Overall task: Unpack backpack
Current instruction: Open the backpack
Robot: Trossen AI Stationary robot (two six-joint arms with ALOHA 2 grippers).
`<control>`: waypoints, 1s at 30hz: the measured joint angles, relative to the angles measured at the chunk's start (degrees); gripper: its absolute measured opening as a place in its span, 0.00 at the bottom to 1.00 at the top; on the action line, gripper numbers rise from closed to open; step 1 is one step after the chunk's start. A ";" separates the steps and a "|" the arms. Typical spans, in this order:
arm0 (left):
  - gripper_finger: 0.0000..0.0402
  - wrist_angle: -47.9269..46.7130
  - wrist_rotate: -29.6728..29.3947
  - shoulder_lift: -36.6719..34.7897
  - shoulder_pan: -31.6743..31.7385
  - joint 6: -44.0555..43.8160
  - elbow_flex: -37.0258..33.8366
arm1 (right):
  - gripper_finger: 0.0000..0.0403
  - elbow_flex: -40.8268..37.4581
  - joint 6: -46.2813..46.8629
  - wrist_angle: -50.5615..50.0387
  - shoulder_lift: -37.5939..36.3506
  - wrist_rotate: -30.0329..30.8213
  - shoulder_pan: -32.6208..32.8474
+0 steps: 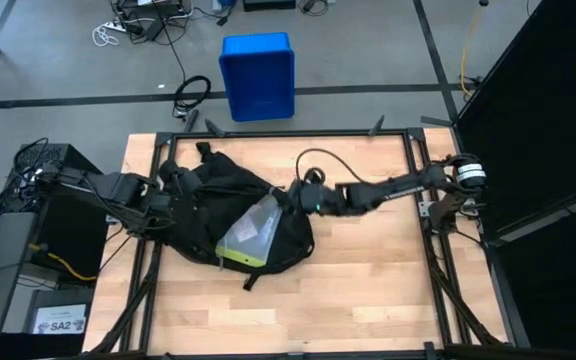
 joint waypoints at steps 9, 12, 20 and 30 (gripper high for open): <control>0.00 0.41 0.14 0.89 -0.02 0.12 0.00 | 0.38 0.07 -0.48 4.11 6.61 -6.22 -2.19; 0.00 0.40 0.31 0.81 -0.02 0.12 0.00 | 0.35 0.09 -0.30 4.65 8.21 -4.88 -2.83; 0.00 0.39 0.34 0.83 -0.02 0.12 0.00 | 0.22 0.11 -1.22 5.80 8.87 -1.15 -4.73; 0.00 0.45 0.52 0.85 -0.02 0.31 -0.02 | 0.02 0.18 -6.48 3.98 8.78 -3.67 -6.16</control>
